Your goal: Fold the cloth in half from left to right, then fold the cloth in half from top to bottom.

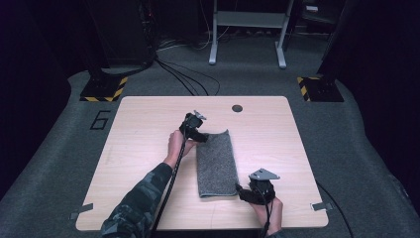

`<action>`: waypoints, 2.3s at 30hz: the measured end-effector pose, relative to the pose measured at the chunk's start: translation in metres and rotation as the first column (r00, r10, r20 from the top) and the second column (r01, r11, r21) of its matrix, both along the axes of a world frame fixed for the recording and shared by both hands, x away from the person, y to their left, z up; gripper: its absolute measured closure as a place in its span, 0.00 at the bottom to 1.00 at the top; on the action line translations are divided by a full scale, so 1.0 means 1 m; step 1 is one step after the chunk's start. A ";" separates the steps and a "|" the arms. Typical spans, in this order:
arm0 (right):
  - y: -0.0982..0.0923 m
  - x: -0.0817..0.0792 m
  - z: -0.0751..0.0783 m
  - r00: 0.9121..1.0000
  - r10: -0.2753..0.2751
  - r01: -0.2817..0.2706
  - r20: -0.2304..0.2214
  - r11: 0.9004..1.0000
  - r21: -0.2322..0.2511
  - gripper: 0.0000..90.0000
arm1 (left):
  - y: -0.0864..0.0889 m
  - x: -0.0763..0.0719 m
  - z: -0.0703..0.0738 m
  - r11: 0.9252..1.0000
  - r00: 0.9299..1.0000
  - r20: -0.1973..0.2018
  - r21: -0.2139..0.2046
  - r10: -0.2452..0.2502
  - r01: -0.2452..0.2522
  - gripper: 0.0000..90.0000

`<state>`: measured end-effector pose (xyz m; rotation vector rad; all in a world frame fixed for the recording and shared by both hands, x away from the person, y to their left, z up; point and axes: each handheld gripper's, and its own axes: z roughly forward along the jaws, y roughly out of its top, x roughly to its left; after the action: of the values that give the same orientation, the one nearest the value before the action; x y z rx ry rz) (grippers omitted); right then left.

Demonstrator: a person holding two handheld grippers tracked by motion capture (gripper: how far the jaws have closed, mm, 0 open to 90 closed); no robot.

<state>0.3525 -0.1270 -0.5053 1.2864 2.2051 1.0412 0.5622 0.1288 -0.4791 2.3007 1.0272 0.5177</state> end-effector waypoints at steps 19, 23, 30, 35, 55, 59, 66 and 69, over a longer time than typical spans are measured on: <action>0.009 0.012 -0.016 0.996 0.063 -0.067 -0.065 0.995 -0.069 0.26 | 0.023 0.004 -0.025 0.999 0.998 -0.052 0.020 0.045 -0.044 0.34; 0.010 0.003 -0.017 0.995 0.077 -0.081 -0.057 0.994 -0.068 0.26 | 0.029 -0.001 -0.025 0.999 0.998 -0.063 0.018 0.031 -0.030 0.33; 0.021 -0.019 -0.015 0.991 0.105 -0.112 -0.081 0.991 -0.078 0.26 | 0.041 -0.013 -0.027 1.000 0.997 -0.071 -0.010 -0.022 0.022 0.31; 0.023 -0.017 -0.007 0.980 0.169 -0.174 -0.103 0.984 -0.037 0.25 | 0.048 -0.016 -0.027 0.997 0.995 -0.089 -0.067 -0.046 0.040 0.29; 0.032 0.129 0.030 0.981 0.171 -0.173 -0.090 0.985 -0.017 0.23 | 0.051 -0.019 -0.021 0.987 0.995 -0.097 -0.160 -0.009 -0.007 0.22; 0.040 0.154 0.026 0.982 0.154 -0.159 -0.108 0.987 -0.034 0.24 | 0.046 -0.019 -0.021 0.987 0.995 -0.097 -0.158 -0.015 -0.001 0.22; 0.046 0.178 0.013 0.980 0.141 -0.150 -0.141 0.987 -0.051 0.25 | 0.044 -0.017 -0.026 0.988 0.994 -0.112 -0.155 -0.007 -0.010 0.22; 0.048 0.184 0.008 0.978 0.136 -0.146 -0.156 0.988 -0.053 0.25 | 0.043 -0.017 -0.028 0.988 0.993 -0.116 -0.154 -0.002 -0.016 0.22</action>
<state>0.5362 -0.0791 -0.4978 1.2333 2.4543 0.9418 0.5453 0.1719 -0.5075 2.2112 1.0909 0.2983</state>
